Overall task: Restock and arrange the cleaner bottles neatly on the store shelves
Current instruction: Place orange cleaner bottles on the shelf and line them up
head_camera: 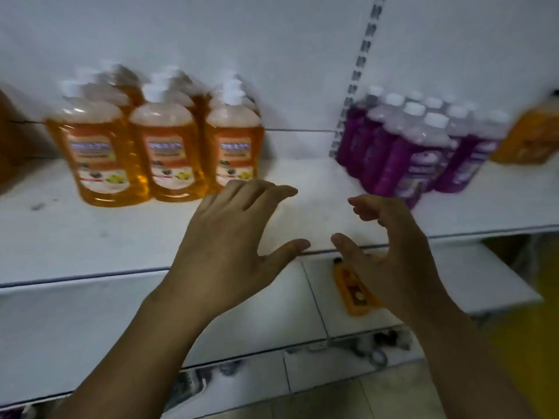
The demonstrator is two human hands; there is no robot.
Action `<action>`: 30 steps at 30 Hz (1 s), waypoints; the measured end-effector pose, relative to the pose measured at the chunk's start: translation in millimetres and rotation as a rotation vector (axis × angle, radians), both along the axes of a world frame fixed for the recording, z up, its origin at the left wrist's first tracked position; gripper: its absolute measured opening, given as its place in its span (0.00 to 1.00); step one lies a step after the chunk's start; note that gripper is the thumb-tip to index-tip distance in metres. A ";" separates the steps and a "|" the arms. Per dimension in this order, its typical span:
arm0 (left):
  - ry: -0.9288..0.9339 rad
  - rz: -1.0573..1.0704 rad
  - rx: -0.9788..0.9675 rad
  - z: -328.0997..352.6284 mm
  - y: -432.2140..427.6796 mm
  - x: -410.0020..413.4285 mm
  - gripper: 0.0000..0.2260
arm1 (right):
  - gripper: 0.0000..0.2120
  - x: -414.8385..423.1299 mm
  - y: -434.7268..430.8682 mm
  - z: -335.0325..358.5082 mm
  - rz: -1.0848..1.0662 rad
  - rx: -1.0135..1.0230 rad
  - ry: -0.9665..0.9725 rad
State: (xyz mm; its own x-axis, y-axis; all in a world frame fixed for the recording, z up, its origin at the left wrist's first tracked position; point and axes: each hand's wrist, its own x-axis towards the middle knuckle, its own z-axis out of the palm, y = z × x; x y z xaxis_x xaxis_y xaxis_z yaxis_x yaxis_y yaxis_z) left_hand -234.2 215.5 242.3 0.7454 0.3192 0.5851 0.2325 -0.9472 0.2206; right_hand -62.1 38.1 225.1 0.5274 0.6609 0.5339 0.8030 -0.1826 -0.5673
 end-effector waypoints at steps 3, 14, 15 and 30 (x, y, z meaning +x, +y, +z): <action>0.026 -0.124 0.035 -13.2 -30.5 21.2 0.27 | 0.21 1.5 -57.6 -8.0 -0.097 -0.017 0.004; 0.117 -0.321 -0.096 -69.1 -150.6 95.0 0.21 | 0.20 80.9 -195.4 -61.8 -0.202 -0.029 0.104; 0.146 -0.290 -0.103 -75.1 -159.9 104.8 0.21 | 0.20 93.9 -202.8 -68.0 -0.181 -0.030 0.127; 0.514 0.233 -0.881 -263.7 -191.9 248.8 0.29 | 0.23 253.4 -186.3 -247.4 -0.082 -0.349 0.477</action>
State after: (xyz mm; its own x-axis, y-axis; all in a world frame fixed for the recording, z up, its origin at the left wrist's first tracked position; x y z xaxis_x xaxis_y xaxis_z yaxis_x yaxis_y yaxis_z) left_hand 14.6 23.6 -21.4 0.7036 0.6466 -0.2947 0.6503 -0.4188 0.6338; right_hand 191.3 -148.2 -22.2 0.7126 0.7014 -0.0158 0.4494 -0.4736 -0.7574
